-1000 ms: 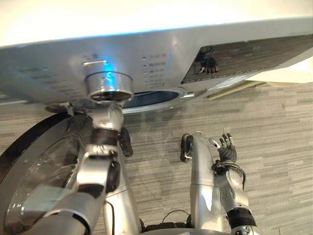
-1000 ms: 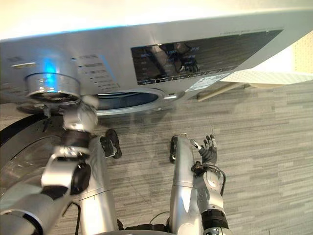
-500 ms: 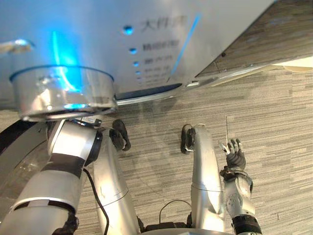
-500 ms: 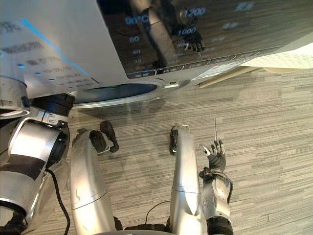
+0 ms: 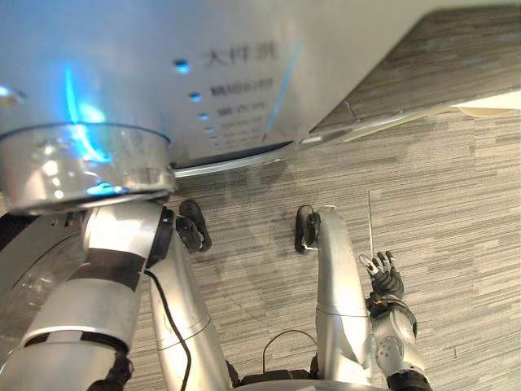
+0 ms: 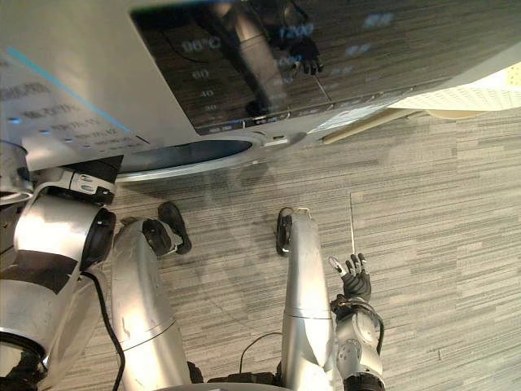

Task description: Pick up the laundry basket with both hands and put the clothes into the washing machine.

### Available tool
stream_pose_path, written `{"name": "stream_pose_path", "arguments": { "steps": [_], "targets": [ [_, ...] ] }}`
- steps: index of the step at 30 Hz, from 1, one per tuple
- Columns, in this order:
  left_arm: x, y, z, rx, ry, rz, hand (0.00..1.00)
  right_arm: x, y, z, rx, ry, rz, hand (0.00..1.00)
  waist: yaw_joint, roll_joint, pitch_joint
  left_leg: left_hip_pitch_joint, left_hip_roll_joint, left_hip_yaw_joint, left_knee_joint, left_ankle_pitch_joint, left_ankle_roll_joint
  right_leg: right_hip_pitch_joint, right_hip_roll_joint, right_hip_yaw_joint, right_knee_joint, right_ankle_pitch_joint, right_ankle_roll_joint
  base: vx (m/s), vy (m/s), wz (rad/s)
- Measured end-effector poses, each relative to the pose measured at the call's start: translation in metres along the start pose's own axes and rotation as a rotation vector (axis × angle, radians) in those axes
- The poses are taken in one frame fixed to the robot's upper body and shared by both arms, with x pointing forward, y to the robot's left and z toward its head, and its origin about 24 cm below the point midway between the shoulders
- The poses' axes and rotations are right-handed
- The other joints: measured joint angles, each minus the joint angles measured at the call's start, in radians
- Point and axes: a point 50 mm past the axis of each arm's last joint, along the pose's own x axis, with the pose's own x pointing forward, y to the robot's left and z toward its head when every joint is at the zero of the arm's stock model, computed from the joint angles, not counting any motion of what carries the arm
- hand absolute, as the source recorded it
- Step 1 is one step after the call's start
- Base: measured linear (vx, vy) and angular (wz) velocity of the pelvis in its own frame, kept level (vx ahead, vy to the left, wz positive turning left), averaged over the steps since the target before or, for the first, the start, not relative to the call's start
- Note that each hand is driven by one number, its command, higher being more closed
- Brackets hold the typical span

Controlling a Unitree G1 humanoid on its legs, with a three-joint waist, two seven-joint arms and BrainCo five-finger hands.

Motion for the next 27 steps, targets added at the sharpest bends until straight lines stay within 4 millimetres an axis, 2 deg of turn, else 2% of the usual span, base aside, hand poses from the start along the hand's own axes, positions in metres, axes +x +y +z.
{"name": "stream_pose_path", "arguments": {
  "steps": [2, 5, 7, 8, 10, 13, 14, 16, 17, 18, 20, 21, 22, 23, 25, 26, 27],
  "targets": [
    [-0.004, -0.006, -0.007, -0.059, 0.033, -0.001, 0.0, 0.0, -0.001, -0.002, -0.002, 0.008, -0.005, 0.0, 0.0, -0.002, -0.001, 0.004, -0.006, -0.013, 0.0, 0.008, 0.0, 0.015, -0.002, -0.013, 0.0, -0.001, -0.002, 0.06, -0.015, 0.1],
    [-0.024, -0.026, -0.04, -0.136, 0.155, -0.012, 0.0, 0.0, -0.002, -0.003, -0.011, 0.02, -0.005, 0.0, -0.003, -0.007, -0.004, 0.037, -0.016, -0.017, -0.009, 0.012, 0.003, 0.053, -0.014, -0.024, -0.005, -0.008, -0.002, 0.08, -0.015, 0.11],
    [-0.049, -0.04, -0.079, -0.161, 0.302, -0.03, 0.0, 0.0, -0.001, -0.003, -0.024, 0.029, 0.002, 0.0, -0.001, -0.009, -0.005, 0.079, -0.016, -0.014, -0.035, 0.012, 0.003, 0.096, -0.016, -0.033, -0.03, -0.011, -0.005, 0.06, -0.016, 0.05],
    [-0.057, -0.044, -0.088, -0.164, 0.335, -0.039, 0.0, 0.0, -0.001, -0.004, -0.025, 0.031, 0.004, 0.0, -0.001, -0.009, -0.006, 0.092, -0.016, -0.013, -0.045, 0.013, 0.002, 0.109, -0.016, -0.036, -0.039, -0.011, -0.005, 0.05, -0.025, 0.06],
    [-0.088, -0.053, -0.12, -0.189, 0.457, -0.046, 0.0, 0.001, 0.0, -0.005, -0.032, 0.037, 0.002, 0.0, 0.001, -0.011, -0.007, 0.146, -0.016, -0.009, -0.081, 0.016, -0.004, 0.161, -0.016, -0.042, -0.073, -0.011, -0.006, 0.05, -0.039, 0.05],
    [-0.142, -0.066, -0.164, -0.232, 0.649, -0.047, 0.0, 0.004, 0.003, -0.012, -0.026, 0.069, -0.01, 0.0, 0.008, -0.011, -0.009, 0.256, -0.019, 0.004, -0.161, 0.023, -0.016, 0.266, -0.019, -0.057, -0.145, -0.006, -0.014, 0.05, -0.045, 0.08],
    [-0.168, -0.072, -0.179, -0.265, 0.732, -0.049, 0.0, 0.005, 0.005, -0.018, -0.019, 0.095, -0.02, 0.0, 0.013, -0.01, -0.01, 0.316, -0.029, 0.012, -0.202, 0.028, -0.023, 0.324, -0.022, -0.065, -0.18, -0.003, -0.019, 0.08, -0.071, 0.15],
    [-0.209, -0.084, -0.196, -0.291, 0.847, -0.068, 0.0, 0.003, -0.002, -0.027, -0.014, 0.131, -0.059, 0.0, 0.032, -0.008, -0.033, 0.404, -0.038, 0.029, -0.269, 0.044, -0.025, 0.401, -0.033, -0.074, -0.231, 0.0, -0.023, 0.1, -0.075, 0.2],
    [-0.237, -0.088, -0.205, -0.305, 0.911, -0.079, 0.0, 0.002, -0.006, -0.031, -0.021, 0.158, -0.08, 0.0, 0.036, -0.007, -0.047, 0.469, -0.052, 0.034, -0.322, 0.058, -0.029, 0.465, -0.041, -0.083, -0.271, 0.002, -0.024, 0.13, -0.066, 0.24],
    [-0.25, -0.089, -0.208, -0.309, 0.937, -0.084, 0.0, 0.002, -0.007, -0.033, -0.026, 0.168, -0.086, 0.0, 0.036, -0.003, -0.051, 0.506, -0.056, 0.036, -0.349, 0.067, -0.032, 0.505, -0.045, -0.093, -0.296, 0.004, -0.025, 0.17, -0.054, 0.31],
    [-0.302, -0.087, -0.219, -0.314, 1.02, -0.117, 0.0, -0.003, -0.014, -0.044, -0.028, 0.217, -0.119, 0.0, 0.046, 0.004, -0.07, 0.671, -0.069, 0.046, -0.462, 0.088, -0.043, 0.672, -0.057, -0.122, -0.402, 0.015, -0.023, 0.16, -0.018, 0.23],
    [-0.315, -0.086, -0.221, -0.316, 1.043, -0.128, 0.0, -0.006, -0.017, -0.048, -0.03, 0.233, -0.129, 0.0, 0.051, 0.007, -0.084, 0.707, -0.072, 0.05, -0.491, 0.094, -0.043, 0.709, -0.058, -0.128, -0.43, 0.02, -0.021, 0.18, -0.011, 0.17],
    [-0.339, -0.082, -0.223, -0.337, 1.092, -0.126, 0.0, -0.013, -0.025, -0.057, -0.032, 0.272, -0.156, 0.0, 0.058, 0.013, -0.119, 0.774, -0.085, 0.056, -0.557, 0.106, -0.047, 0.774, -0.06, -0.14, -0.489, 0.03, -0.02, 0.16, -0.004, 0.19],
    [-0.35, -0.081, -0.224, -0.351, 1.111, -0.126, 0.0, -0.017, -0.03, -0.061, -0.036, 0.29, -0.17, 0.0, 0.06, 0.019, -0.133, 0.807, -0.089, 0.06, -0.59, 0.113, -0.044, 0.812, -0.064, -0.151, -0.521, 0.036, -0.019, 0.21, 0.003, 0.3],
    [-0.391, -0.072, -0.226, -0.369, 1.198, -0.115, 0.0, -0.032, -0.046, -0.077, -0.068, 0.369, -0.217, 0.0, 0.069, 0.041, -0.186, 0.944, -0.107, 0.078, -0.736, 0.153, -0.042, 0.955, -0.07, -0.183, -0.662, 0.068, -0.008, 0.23, 0.016, 0.27],
    [-0.41, -0.066, -0.227, -0.361, 1.241, -0.123, 0.0, -0.04, -0.054, -0.085, -0.079, 0.407, -0.239, 0.0, 0.084, 0.051, -0.218, 1.011, -0.117, 0.089, -0.815, 0.178, -0.042, 1.017, -0.07, -0.193, -0.737, 0.089, 0.0, 0.2, 0.016, 0.11],
    [-0.419, -0.064, -0.226, -0.358, 1.264, -0.123, 0.0, -0.043, -0.059, -0.087, -0.075, 0.42, -0.255, 0.0, 0.087, 0.056, -0.238, 1.036, -0.121, 0.095, -0.852, 0.189, -0.045, 1.043, -0.071, -0.199, -0.774, 0.104, -0.003, 0.2, 0.021, 0.16]
  ]
}}
